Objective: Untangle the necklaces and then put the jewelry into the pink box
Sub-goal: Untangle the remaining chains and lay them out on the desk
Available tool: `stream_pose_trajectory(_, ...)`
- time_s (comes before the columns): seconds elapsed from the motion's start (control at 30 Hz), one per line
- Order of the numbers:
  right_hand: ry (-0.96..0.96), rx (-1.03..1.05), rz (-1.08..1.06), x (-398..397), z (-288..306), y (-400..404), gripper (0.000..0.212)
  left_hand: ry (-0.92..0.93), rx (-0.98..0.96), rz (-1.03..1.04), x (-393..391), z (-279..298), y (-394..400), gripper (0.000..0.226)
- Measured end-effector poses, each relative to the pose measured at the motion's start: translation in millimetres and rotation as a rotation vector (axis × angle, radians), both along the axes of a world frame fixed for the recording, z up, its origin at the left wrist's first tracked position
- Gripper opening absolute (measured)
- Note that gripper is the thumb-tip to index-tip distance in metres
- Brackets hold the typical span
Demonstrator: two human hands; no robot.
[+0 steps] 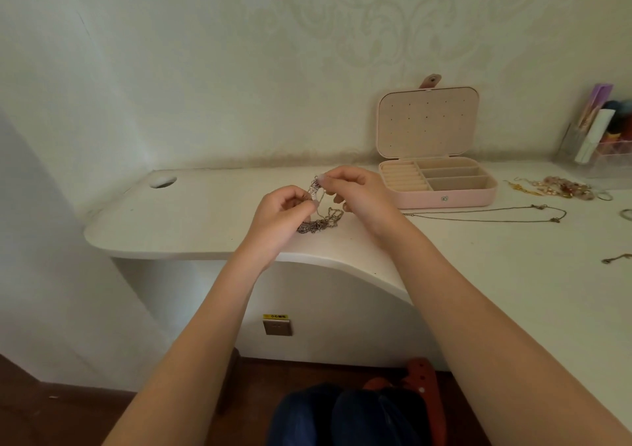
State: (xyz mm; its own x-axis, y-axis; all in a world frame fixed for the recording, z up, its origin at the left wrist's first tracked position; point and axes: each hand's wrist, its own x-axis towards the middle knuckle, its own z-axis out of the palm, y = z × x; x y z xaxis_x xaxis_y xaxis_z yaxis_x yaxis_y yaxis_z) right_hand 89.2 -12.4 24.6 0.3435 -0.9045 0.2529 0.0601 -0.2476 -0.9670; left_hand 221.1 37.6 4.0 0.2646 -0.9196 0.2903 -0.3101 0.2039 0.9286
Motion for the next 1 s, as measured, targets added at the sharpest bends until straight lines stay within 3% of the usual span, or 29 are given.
stream_pose_trajectory(0.23, -0.092, 0.169, -0.005, -0.5, 0.8, -4.9, 0.011, 0.025, -0.054, -0.012, 0.2, -0.3, 1.8, 0.012)
stream_pose_trajectory(0.33, -0.078, 0.144, 0.018, 0.3, 0.4, -4.7, 0.011, 0.069, -0.076, -0.023, -1.2, 1.8, 3.4, 0.003)
stream_pose_trajectory(0.77, -0.061, 0.072, 0.038, 1.8, -3.2, -4.7, 0.012, 0.161, -0.035, -0.014, 3.2, 2.1, 3.1, 0.005)
stream_pose_trajectory(1.0, -0.036, 0.015, 0.068, 2.0, -5.1, -4.2, 0.011, 0.115, -0.03, -0.027, 1.4, 1.3, 1.2, 0.004)
